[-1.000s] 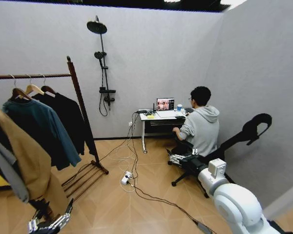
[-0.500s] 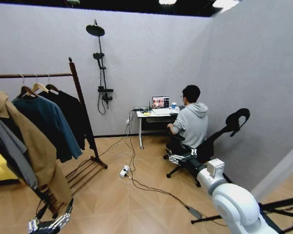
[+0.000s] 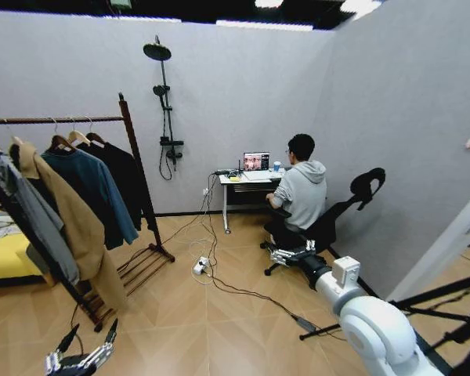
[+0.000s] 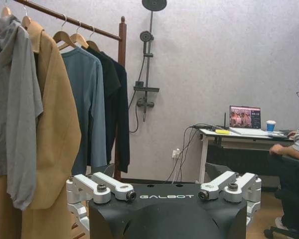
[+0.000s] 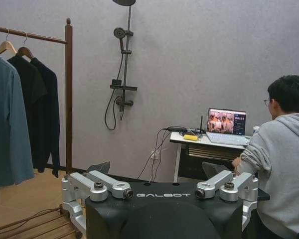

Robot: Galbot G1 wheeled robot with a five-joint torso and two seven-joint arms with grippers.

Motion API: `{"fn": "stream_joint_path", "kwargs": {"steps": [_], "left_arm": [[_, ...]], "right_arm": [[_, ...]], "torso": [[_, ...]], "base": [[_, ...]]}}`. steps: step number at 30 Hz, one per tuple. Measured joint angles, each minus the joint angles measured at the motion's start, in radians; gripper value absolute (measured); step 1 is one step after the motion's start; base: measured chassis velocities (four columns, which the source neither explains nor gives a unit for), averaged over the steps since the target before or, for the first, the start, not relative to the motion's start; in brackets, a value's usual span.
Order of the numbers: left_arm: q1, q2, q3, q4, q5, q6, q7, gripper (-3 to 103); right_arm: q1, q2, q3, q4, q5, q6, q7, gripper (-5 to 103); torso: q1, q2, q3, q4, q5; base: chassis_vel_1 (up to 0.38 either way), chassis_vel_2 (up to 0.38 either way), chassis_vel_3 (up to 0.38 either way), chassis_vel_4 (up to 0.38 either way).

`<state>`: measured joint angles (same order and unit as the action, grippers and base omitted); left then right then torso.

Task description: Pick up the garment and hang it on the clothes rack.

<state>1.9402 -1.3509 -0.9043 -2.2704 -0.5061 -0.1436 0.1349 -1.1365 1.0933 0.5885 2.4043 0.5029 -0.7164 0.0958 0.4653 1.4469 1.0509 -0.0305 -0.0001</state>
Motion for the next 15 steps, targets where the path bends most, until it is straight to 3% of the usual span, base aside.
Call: {"fn": "stream_joint_path", "kwargs": {"steps": [13, 15], "left_arm": [[0.0, 0.0, 0.0, 0.0, 0.0, 0.0, 0.0, 100], [0.0, 0.0, 0.0, 0.0, 0.0, 0.0, 0.0, 100]], "right_arm": [[0.005, 0.007, -0.011, -0.014, -0.006, 0.001, -0.007, 100], [0.004, 0.016, -0.017, -0.034, -0.012, 0.045, -0.032, 100]], "torso": [[0.0, 0.0, 0.0, 0.0, 0.0009], [0.0, 0.0, 0.0, 0.0, 0.0008]], "base": [[0.174, -0.159, -0.164, 0.16], [0.163, -0.139, -0.124, 0.152]]}}
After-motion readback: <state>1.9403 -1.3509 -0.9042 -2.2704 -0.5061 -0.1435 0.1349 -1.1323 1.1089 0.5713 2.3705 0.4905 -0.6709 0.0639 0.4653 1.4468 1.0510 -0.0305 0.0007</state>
